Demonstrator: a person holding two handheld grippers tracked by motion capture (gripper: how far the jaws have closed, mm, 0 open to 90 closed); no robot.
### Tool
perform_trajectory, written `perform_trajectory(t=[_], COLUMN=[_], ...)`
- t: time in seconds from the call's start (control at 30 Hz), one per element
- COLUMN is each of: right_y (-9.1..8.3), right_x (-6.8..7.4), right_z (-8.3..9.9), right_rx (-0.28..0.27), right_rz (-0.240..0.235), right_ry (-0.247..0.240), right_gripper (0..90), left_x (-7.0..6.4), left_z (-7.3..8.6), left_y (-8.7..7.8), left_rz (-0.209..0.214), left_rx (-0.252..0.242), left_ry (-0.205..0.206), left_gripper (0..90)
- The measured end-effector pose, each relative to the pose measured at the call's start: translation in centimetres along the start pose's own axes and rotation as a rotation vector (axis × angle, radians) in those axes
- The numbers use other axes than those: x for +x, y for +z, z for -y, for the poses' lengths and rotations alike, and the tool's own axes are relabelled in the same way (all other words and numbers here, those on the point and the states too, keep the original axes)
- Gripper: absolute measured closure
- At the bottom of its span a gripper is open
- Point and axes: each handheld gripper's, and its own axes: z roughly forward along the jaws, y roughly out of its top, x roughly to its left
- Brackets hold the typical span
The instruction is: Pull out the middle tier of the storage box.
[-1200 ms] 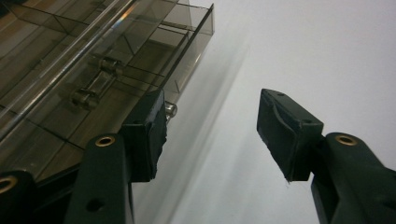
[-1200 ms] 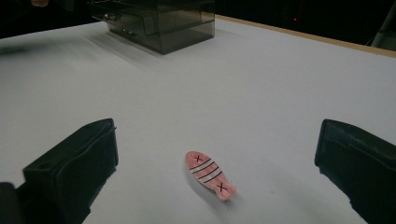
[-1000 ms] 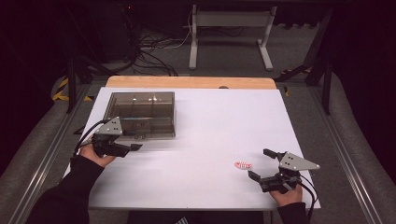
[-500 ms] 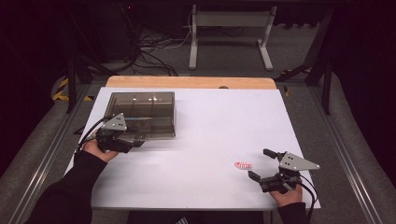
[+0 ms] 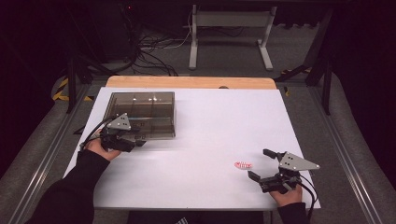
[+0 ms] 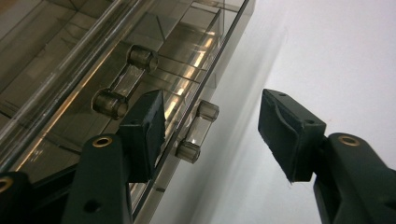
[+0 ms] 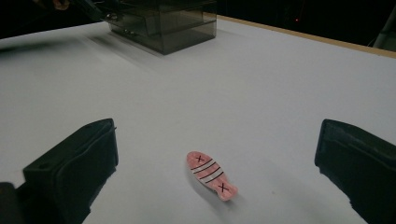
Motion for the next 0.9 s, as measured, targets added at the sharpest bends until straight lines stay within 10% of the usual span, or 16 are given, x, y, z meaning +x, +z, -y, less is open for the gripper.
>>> perform_trajectory(t=[0.9], right_y=[0.0], right_x=[0.0], right_z=[0.0], right_rx=[0.000], right_rz=[-0.001], right_ry=[0.000], right_gripper=[0.0], left_x=[-0.1], left_z=[-0.1], left_y=[1.5], left_rz=[-0.079], left_rx=[0.056], left_ry=[0.054], left_gripper=[59.0])
